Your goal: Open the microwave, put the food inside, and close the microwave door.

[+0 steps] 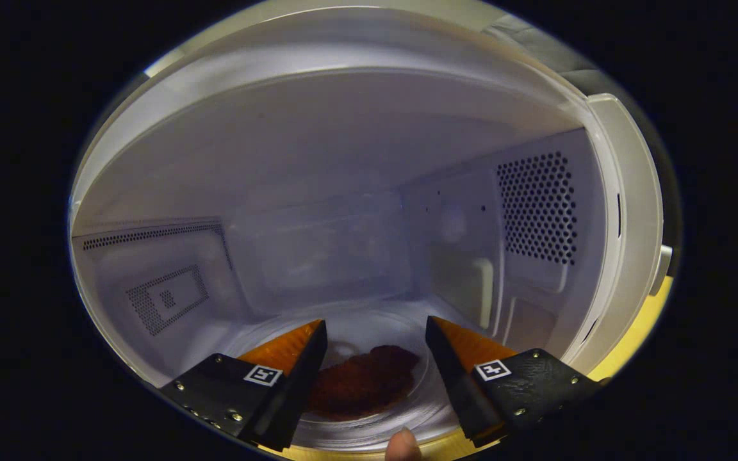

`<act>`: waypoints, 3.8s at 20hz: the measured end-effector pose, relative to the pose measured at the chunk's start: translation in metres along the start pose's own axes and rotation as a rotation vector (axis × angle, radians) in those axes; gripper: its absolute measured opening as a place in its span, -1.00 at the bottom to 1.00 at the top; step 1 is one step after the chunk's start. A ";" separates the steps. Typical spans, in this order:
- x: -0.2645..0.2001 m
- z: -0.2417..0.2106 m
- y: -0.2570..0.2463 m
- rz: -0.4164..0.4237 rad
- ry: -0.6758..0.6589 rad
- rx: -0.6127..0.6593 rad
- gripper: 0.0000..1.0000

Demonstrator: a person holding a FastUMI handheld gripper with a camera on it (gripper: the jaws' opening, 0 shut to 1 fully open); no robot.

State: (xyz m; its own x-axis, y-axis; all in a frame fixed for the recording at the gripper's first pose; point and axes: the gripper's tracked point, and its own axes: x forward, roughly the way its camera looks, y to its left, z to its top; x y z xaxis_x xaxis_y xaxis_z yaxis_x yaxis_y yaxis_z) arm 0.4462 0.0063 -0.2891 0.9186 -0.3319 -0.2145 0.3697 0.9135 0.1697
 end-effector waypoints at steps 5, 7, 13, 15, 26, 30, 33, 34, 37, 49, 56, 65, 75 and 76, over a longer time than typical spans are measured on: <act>-0.023 0.010 0.010 0.082 0.012 -0.036 0.92; -0.041 0.017 0.015 0.127 0.002 -0.077 0.92; -0.128 0.049 0.028 0.322 -0.028 -0.097 0.93; -0.169 0.070 0.033 0.398 -0.076 -0.104 0.93; -0.425 0.145 0.085 0.873 -0.221 -0.043 0.91; -0.491 0.134 0.123 1.011 -0.232 -0.061 0.77; -0.512 0.100 0.158 1.049 -0.166 -0.104 0.29; -0.511 0.089 0.164 1.033 -0.156 -0.123 0.04; -0.510 0.052 0.192 1.029 -0.114 -0.150 -0.40; -0.463 -0.008 0.133 0.827 -0.002 -0.221 -0.87; -0.399 0.006 0.048 0.637 -0.022 -0.245 -0.87; -0.292 0.035 -0.041 0.370 -0.029 -0.224 -0.87; -0.199 0.052 -0.064 0.223 -0.033 -0.178 -0.86; -0.192 0.054 -0.066 0.205 -0.054 -0.206 -0.87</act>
State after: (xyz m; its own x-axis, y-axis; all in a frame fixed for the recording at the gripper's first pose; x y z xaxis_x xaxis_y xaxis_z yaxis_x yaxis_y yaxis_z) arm 0.2527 -0.0029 -0.2071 0.9793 -0.1429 -0.1435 0.1450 0.9894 0.0039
